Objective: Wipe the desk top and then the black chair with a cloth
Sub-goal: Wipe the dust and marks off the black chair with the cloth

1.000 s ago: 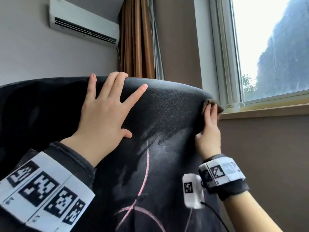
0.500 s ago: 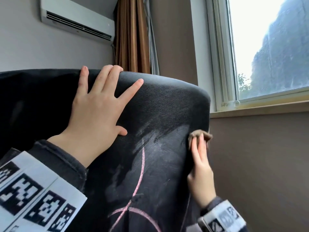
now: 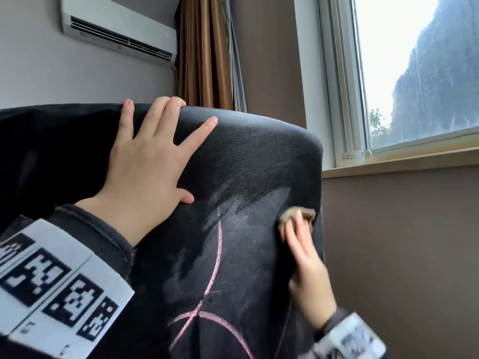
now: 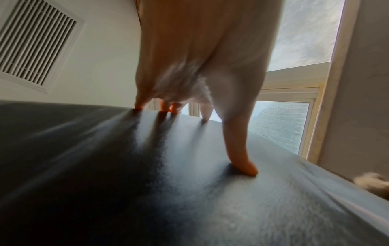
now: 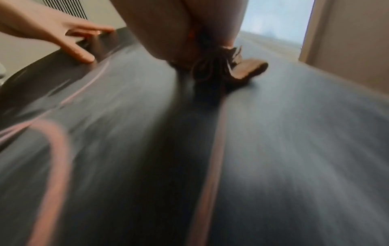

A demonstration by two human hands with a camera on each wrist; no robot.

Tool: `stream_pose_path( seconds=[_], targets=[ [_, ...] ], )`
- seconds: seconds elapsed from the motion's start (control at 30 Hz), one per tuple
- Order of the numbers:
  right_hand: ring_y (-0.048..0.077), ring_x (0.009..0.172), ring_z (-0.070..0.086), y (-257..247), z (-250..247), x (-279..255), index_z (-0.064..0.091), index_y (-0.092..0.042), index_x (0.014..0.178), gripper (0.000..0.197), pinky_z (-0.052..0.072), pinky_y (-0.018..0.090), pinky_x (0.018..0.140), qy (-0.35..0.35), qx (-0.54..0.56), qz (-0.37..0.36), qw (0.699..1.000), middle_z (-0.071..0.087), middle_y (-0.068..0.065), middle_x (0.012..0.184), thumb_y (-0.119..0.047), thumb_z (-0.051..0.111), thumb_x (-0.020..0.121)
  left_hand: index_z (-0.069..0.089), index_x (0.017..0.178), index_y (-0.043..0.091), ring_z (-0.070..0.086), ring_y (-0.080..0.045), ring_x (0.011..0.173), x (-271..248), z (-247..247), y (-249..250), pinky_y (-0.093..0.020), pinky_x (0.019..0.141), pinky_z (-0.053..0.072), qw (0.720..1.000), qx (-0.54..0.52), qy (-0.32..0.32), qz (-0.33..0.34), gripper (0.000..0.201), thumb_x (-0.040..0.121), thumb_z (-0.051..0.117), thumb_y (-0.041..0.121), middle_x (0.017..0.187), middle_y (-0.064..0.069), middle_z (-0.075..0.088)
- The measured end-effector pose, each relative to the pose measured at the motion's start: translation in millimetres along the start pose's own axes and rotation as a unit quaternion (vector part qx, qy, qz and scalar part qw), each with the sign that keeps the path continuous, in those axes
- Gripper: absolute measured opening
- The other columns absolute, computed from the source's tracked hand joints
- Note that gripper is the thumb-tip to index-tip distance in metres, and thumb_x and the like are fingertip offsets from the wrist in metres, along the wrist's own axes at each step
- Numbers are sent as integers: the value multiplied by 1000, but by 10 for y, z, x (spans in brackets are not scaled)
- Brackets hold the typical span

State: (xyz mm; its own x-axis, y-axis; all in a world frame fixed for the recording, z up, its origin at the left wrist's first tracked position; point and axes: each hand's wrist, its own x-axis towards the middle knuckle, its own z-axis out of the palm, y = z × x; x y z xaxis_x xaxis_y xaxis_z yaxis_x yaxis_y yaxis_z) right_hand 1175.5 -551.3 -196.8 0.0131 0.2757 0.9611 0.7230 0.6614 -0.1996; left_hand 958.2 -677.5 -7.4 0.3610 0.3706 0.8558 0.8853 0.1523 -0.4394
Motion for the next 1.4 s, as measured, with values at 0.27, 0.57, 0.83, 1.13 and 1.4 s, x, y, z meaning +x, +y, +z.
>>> stream_pose_path(
  seconds=[0.27, 0.57, 0.83, 1.13, 1.4],
  targets=[
    [27, 144, 11, -397, 141, -95, 29, -10, 146, 93, 14, 25, 116, 18, 8, 23, 1000, 14, 7, 157, 14, 28, 56, -6, 149, 33, -10, -27, 145, 19, -76, 97, -55, 112, -8, 999, 10, -51, 16, 118, 65, 72, 60, 156, -17, -7],
    [22, 146, 0, -480, 39, 574, 18, -16, 149, 98, 8, 20, 114, 17, 68, 106, 992, -1, -2, 157, 25, 35, 62, -9, 147, 24, -13, -26, 145, -595, -6, 16, -53, 112, -16, 970, 39, -220, 99, 140, 42, 65, 78, 157, -10, -14],
    [23, 145, 6, -527, 91, 464, 24, -15, 148, 95, 4, 13, 114, -7, 72, -6, 997, 9, -3, 157, 15, 31, 57, -54, 122, 25, -54, -23, 119, -550, 107, 106, -50, 93, -38, 973, 25, -215, 83, 124, 68, 44, 80, 131, -7, -59],
    [22, 143, 21, -1047, 315, -354, 35, -18, 144, 43, 26, 38, 111, -33, 42, -138, 989, 24, -1, 155, -26, 26, 103, -57, 118, 22, -54, -27, 117, -587, 122, 74, -54, 102, -25, 969, 90, -221, 67, 117, 74, 36, 79, 123, -10, -64],
    [25, 144, 15, -1202, 392, -122, 31, -8, 145, 51, 23, 40, 113, 6, 47, -79, 996, 20, 6, 155, -15, 35, 94, -55, 120, 27, -54, -24, 120, -666, 137, -47, -51, 98, -30, 972, 74, -212, 69, 120, 71, 42, 77, 126, -5, -63]
  ],
)
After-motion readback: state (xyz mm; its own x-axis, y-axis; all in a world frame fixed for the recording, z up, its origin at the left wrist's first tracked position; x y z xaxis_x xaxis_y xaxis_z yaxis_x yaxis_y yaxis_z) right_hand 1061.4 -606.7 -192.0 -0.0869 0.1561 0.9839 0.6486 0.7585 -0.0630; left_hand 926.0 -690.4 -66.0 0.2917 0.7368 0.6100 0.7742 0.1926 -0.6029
